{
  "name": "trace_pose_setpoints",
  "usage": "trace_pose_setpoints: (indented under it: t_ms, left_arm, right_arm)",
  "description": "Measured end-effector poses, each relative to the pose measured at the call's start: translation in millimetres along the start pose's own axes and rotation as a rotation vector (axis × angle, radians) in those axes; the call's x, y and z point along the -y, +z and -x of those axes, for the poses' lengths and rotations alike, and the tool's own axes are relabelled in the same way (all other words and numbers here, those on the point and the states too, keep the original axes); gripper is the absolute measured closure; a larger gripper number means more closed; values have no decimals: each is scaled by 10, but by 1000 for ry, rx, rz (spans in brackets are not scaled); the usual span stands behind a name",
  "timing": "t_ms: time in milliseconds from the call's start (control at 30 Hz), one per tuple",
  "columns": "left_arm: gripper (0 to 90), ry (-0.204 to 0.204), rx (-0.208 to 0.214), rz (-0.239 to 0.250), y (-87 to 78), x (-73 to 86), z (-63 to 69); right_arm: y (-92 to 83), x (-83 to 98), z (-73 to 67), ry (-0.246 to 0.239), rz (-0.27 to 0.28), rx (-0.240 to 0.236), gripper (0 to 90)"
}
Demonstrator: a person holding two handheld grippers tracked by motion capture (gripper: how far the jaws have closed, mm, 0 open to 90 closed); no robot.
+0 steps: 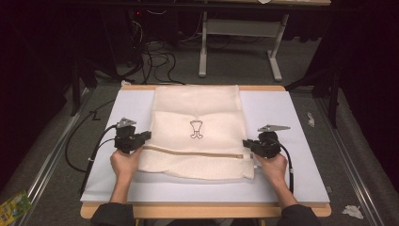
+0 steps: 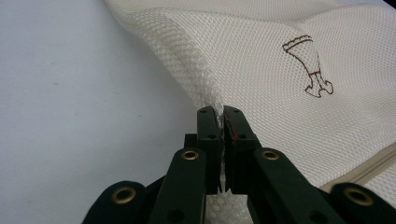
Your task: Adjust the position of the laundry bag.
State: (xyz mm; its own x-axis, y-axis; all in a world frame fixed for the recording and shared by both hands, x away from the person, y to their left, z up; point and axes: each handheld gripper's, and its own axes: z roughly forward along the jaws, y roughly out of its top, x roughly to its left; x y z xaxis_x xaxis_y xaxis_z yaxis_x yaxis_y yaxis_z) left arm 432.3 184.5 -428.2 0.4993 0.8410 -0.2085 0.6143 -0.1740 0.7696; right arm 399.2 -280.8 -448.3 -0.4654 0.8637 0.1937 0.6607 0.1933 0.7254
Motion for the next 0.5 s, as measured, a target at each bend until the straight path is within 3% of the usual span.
trace_pose_setpoints:
  t_ms: [167, 500]
  left_arm:
    - [866, 51, 4, -14, 115, -63, 187]
    - [864, 30, 56, -16, 245, -16, 334]
  right_arm:
    - [-110, 61, 164, 26, 21, 18, 866]
    - [-265, 231, 321, 58, 34, 36, 865]
